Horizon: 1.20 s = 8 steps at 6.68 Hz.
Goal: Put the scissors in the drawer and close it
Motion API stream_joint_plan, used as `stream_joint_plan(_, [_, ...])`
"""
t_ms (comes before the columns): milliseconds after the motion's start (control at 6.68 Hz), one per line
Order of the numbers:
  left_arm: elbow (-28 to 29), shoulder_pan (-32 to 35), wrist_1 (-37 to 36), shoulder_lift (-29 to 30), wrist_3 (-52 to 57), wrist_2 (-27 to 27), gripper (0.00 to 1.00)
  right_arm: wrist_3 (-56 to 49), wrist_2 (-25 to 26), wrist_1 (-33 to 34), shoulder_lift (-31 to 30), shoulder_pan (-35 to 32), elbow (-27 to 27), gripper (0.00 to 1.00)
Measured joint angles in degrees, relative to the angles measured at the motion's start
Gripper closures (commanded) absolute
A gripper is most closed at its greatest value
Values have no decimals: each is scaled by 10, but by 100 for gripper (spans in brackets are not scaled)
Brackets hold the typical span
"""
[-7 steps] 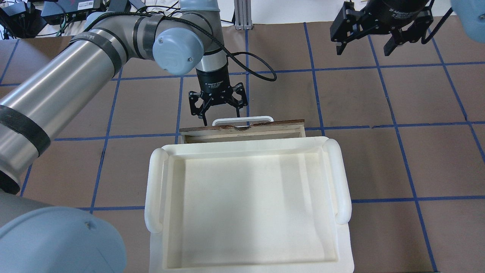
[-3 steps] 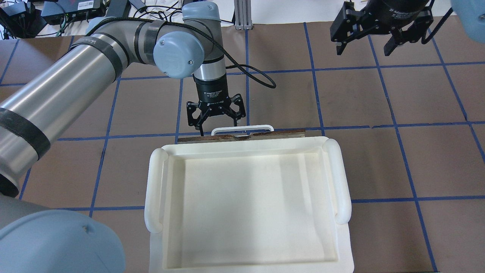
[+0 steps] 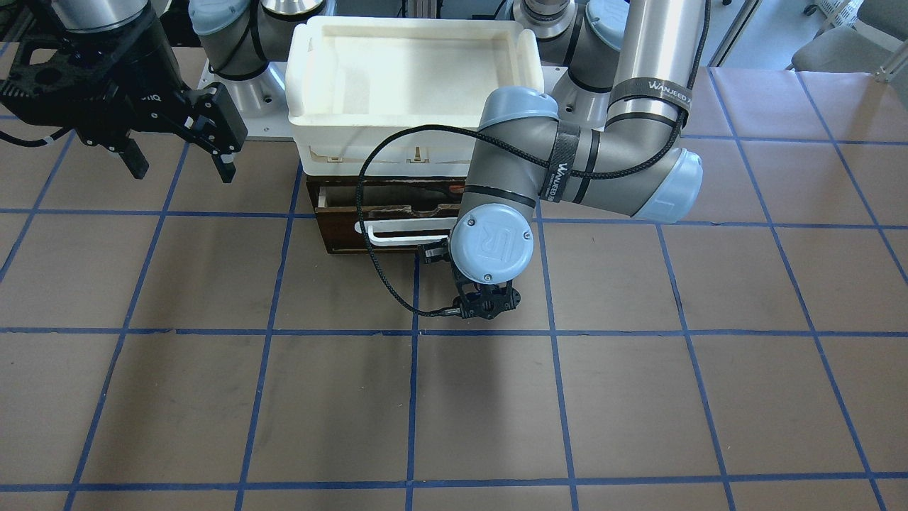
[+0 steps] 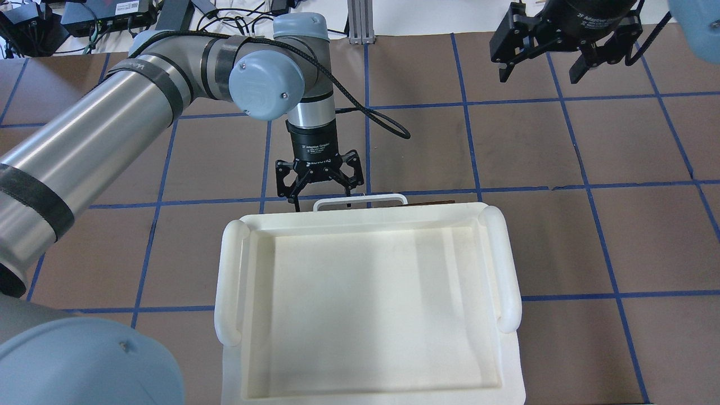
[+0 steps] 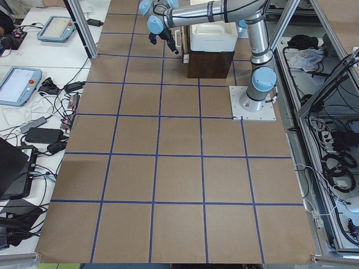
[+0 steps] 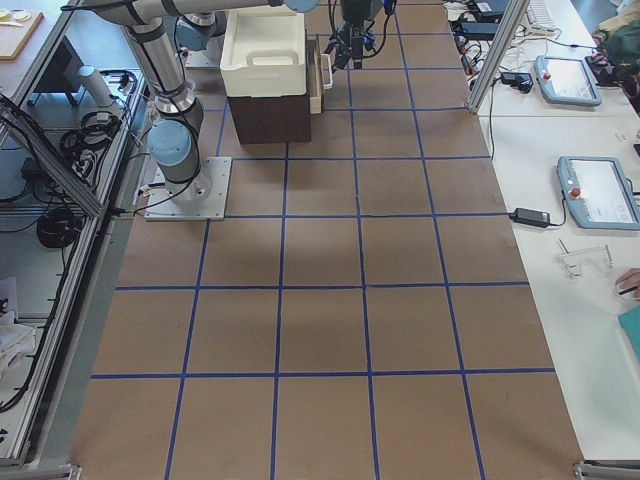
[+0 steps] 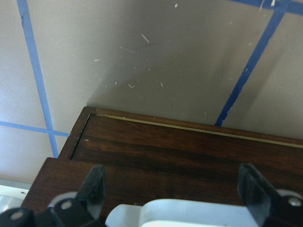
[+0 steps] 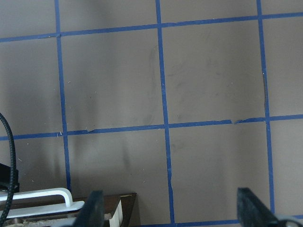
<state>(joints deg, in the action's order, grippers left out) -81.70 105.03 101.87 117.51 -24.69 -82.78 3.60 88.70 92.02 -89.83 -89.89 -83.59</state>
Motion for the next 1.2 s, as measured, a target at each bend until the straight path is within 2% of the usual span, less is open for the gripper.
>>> stream_joint_plan(898, [-36, 5, 33, -16, -26, 2, 0, 0, 0, 1, 0, 0, -1, 0])
stream_joint_plan(1197, [-21, -5, 26, -18, -34, 2, 0, 0, 0, 2, 0, 0, -1, 0])
